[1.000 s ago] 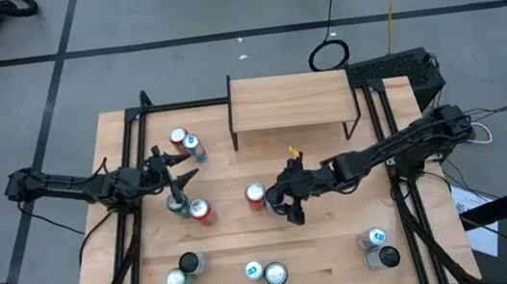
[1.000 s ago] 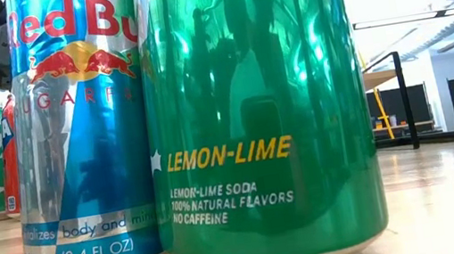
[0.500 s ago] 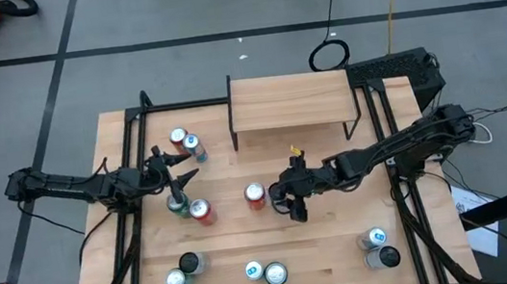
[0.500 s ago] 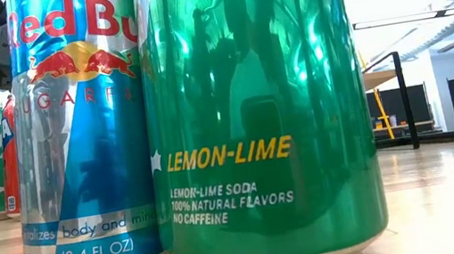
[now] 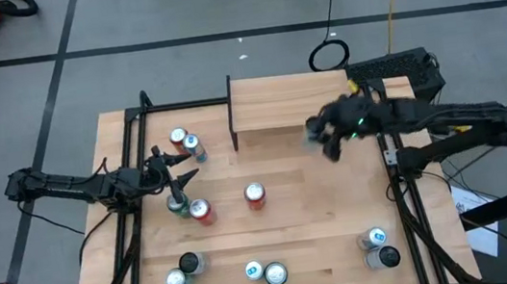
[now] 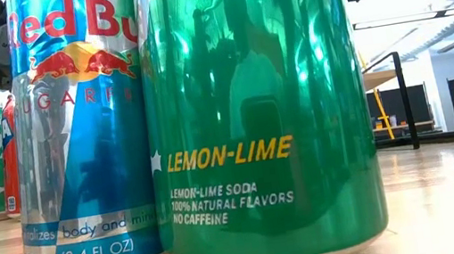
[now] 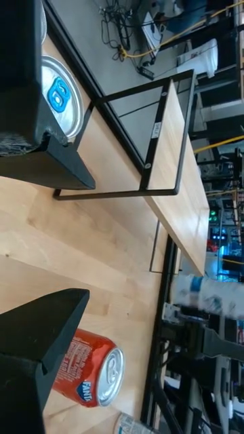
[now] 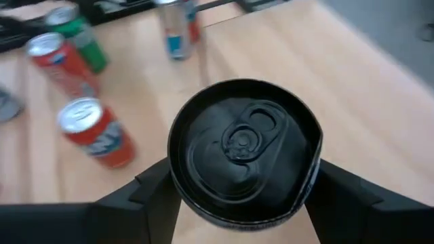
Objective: Place canned beverage on shelf
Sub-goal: Put the top white blue soda can on the shelf
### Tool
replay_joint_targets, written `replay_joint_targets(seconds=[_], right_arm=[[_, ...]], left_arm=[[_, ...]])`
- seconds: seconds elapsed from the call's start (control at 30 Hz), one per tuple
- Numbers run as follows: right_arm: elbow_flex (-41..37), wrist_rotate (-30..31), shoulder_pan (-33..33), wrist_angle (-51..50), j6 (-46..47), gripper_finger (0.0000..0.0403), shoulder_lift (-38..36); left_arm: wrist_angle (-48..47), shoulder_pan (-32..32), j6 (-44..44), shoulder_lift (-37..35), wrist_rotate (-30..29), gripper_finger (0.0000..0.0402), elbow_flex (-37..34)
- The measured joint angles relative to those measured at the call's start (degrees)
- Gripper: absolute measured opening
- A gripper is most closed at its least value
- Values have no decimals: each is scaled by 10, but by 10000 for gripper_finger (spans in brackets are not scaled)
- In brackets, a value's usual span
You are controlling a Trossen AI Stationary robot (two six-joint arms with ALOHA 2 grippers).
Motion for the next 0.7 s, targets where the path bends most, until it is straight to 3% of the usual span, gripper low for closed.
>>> replay_joint_targets(seconds=[0.33, 0.43, 0.7], right_arm=[[171, -1, -129, -126, -96, 244, 29], [188, -5, -182, -130, -117, 244, 42], [191, -102, -348, -122, -159, 244, 92]], left_arm=[[10, 0, -10, 0, 0, 251, 0], [8, 0, -15, 0, 2, 251, 0], [-8, 0, -30, 10, 10, 251, 0]])
